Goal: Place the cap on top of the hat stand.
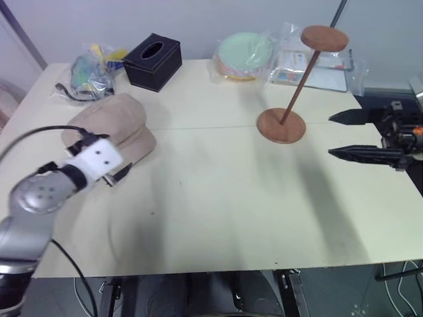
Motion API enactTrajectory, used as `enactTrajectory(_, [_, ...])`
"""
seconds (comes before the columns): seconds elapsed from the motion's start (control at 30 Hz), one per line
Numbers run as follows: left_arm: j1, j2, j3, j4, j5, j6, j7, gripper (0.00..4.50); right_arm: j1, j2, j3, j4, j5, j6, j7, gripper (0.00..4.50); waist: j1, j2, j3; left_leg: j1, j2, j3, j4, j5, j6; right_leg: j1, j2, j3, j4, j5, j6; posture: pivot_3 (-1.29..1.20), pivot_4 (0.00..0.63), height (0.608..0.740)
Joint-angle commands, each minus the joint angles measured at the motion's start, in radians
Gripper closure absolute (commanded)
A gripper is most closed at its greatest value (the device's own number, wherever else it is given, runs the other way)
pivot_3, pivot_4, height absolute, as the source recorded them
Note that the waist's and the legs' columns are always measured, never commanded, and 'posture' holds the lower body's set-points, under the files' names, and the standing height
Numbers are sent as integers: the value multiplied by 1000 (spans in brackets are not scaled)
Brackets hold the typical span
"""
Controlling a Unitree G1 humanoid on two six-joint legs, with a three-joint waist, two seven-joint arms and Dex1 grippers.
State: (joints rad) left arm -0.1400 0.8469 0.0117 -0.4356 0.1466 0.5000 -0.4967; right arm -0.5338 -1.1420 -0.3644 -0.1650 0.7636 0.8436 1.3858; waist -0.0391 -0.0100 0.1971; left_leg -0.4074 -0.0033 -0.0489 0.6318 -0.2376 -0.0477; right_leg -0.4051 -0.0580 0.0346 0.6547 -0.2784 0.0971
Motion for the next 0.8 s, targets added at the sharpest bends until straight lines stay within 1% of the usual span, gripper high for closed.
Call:
enactTrajectory(0.03, [-56, -58, -144, 16, 166, 52, 86, 0, -47, 8, -57, -130, 147, 90, -83, 30, 1, -2, 0, 0, 0, 0, 0, 0, 0, 0, 0, 0, 0, 0, 0, 0, 150, 740])
enactTrajectory(0.17, [-104, -130, -232, 72, 275, 99, 134, 0, -87, 17, -54, -185, 234, 136, -164, 30, 4, -3, 0, -1, 0, -1, 1, 0, 0, 0, 1, 0, 0, 0, 0, 0, 150, 740])
enactTrajectory(0.3, [-174, -190, -265, 221, 375, 117, 229, 0, -109, 17, -60, -216, 313, 166, -222, 30, 17, -3, 0, -1, 0, -2, 2, 0, 0, 0, 1, 0, 0, 0, 0, 0, 150, 740])
enactTrajectory(0.43, [-210, -226, -268, 327, 408, 107, 265, 0, -109, 7, -80, -229, 365, 179, -269, 30, 28, -4, 0, -1, 0, -2, 2, 0, 0, 0, 1, 0, 0, 0, 0, 0, 150, 740])
enactTrajectory(0.67, [-273, -281, -269, 485, 400, 16, 304, 0, -102, -1, -99, -227, 408, 177, -323, 30, 31, -3, -2, 0, 0, -3, 3, 0, 0, 2, 0, -1, 0, 1, 1, 0, 150, 740])
enactTrajectory(0.77, [-281, -278, -266, 513, 400, -33, 309, 836, -103, 0, -93, -227, 409, 169, -336, 0, 30, -3, -2, 0, 0, -3, 5, 0, 0, 2, 0, -1, 1, 1, 1, 0, 150, 740])
enactTrajectory(0.8, [-282, -274, -265, 521, 402, -49, 311, 1296, -102, 0, -93, -227, 410, 168, -339, 0, 30, -3, -2, 0, 0, -3, 5, 0, 0, 2, 0, -1, 1, 1, 1, 0, 150, 740])
